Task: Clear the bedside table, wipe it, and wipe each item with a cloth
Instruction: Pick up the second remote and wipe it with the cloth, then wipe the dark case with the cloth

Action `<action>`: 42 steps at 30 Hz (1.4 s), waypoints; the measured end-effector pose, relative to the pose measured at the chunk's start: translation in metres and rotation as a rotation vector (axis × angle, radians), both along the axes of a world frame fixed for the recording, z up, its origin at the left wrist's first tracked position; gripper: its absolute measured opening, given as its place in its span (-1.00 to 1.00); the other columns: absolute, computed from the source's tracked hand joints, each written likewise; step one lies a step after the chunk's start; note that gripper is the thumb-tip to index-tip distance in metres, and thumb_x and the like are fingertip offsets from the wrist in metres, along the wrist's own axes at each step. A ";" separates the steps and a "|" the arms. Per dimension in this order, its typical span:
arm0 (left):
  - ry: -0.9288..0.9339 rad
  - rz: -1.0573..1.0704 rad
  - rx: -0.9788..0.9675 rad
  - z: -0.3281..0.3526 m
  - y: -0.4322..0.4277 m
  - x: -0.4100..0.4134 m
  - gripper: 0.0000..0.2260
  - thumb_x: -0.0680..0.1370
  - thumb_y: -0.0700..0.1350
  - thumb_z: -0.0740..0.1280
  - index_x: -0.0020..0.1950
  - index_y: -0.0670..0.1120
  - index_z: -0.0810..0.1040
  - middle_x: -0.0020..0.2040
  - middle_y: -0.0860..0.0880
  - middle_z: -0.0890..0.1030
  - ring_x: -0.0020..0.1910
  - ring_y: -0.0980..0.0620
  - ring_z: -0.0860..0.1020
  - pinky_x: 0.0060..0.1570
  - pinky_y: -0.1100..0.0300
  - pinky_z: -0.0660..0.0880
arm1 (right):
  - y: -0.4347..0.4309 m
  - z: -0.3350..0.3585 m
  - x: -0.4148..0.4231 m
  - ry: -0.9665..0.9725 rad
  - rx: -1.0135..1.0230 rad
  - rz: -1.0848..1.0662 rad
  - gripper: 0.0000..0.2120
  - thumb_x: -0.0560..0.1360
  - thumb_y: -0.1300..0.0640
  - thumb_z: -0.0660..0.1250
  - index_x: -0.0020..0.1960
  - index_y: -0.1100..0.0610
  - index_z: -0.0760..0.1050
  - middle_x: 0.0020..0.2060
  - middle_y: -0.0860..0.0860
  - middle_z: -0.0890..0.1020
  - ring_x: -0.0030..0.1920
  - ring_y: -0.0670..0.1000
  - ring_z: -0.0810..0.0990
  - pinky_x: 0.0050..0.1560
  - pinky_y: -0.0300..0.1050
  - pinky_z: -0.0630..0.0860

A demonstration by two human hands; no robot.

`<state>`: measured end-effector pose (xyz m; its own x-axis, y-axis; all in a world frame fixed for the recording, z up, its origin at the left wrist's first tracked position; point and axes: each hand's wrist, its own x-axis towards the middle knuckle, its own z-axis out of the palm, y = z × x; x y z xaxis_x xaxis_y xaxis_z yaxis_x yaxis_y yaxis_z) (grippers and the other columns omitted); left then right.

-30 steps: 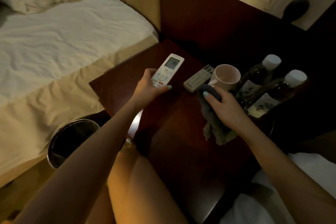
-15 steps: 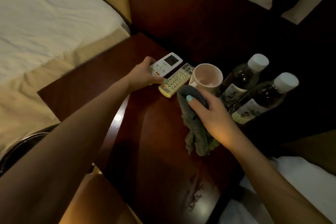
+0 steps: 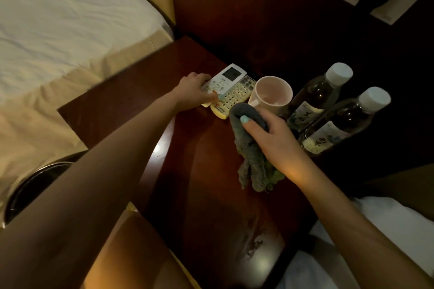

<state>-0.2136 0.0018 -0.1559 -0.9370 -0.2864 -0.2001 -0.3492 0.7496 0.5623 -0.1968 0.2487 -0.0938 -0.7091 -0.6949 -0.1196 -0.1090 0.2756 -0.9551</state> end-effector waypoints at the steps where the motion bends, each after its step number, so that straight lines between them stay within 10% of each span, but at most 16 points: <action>1: 0.007 0.010 0.002 0.003 0.001 0.005 -0.33 0.51 0.14 0.38 0.53 -0.06 0.23 0.39 -0.15 0.35 0.36 -0.15 0.33 0.35 -0.05 0.35 | -0.001 0.003 0.002 0.008 0.000 0.004 -0.87 0.61 0.09 0.22 0.11 0.05 0.50 -0.18 -0.01 0.59 -0.22 -0.15 0.60 -0.21 -0.26 0.52; 13: 0.277 0.319 -0.084 0.072 -0.024 0.191 -0.33 0.53 0.14 0.36 0.53 -0.09 0.19 0.41 -0.15 0.39 0.39 -0.10 0.37 0.37 -0.01 0.34 | -0.071 0.053 0.072 0.178 -0.013 0.139 -0.81 0.61 -0.04 0.20 0.07 0.07 0.46 -0.08 0.08 0.61 -0.06 0.03 0.61 -0.02 0.03 0.55; 22: 0.272 0.782 -0.188 0.074 -0.048 0.437 -0.44 0.57 0.09 0.32 0.49 -0.11 0.27 0.28 -0.11 0.46 0.20 -0.03 0.46 0.22 0.05 0.41 | -0.177 0.037 0.213 0.176 -0.014 0.476 -0.73 0.61 -0.04 0.19 0.07 0.16 0.48 -0.10 0.03 0.57 -0.10 -0.04 0.56 -0.12 -0.13 0.47; 33: 0.078 1.351 -0.062 -0.057 -0.011 0.627 -0.55 0.61 0.02 0.27 0.45 -0.14 0.33 0.24 -0.12 0.49 0.20 -0.06 0.48 0.15 0.10 0.42 | -0.251 -0.109 0.375 0.054 0.317 0.931 -0.52 0.56 -0.22 0.17 0.27 0.12 0.48 0.12 0.00 0.58 0.14 0.00 0.52 0.01 -0.15 0.46; 38: -0.036 1.464 0.077 -0.142 0.008 0.660 -0.57 0.63 0.03 0.22 0.45 -0.10 0.30 0.26 -0.11 0.50 0.19 -0.08 0.49 0.15 -0.05 0.49 | -0.274 -0.188 0.407 0.053 0.517 0.936 -0.63 0.62 -0.06 0.16 -0.30 0.09 0.39 -0.40 -0.04 0.44 -0.33 -0.05 0.43 -0.37 -0.14 0.25; 42: -0.076 1.587 0.267 -0.212 0.013 0.663 -0.55 0.62 0.04 0.23 0.46 -0.11 0.29 0.27 -0.13 0.51 0.19 -0.11 0.53 0.16 -0.05 0.49 | -0.290 -0.251 0.418 0.022 0.667 0.979 -0.75 0.59 0.04 0.20 0.07 0.20 0.53 -0.11 0.04 0.54 -0.17 -0.01 0.48 -0.18 -0.11 0.39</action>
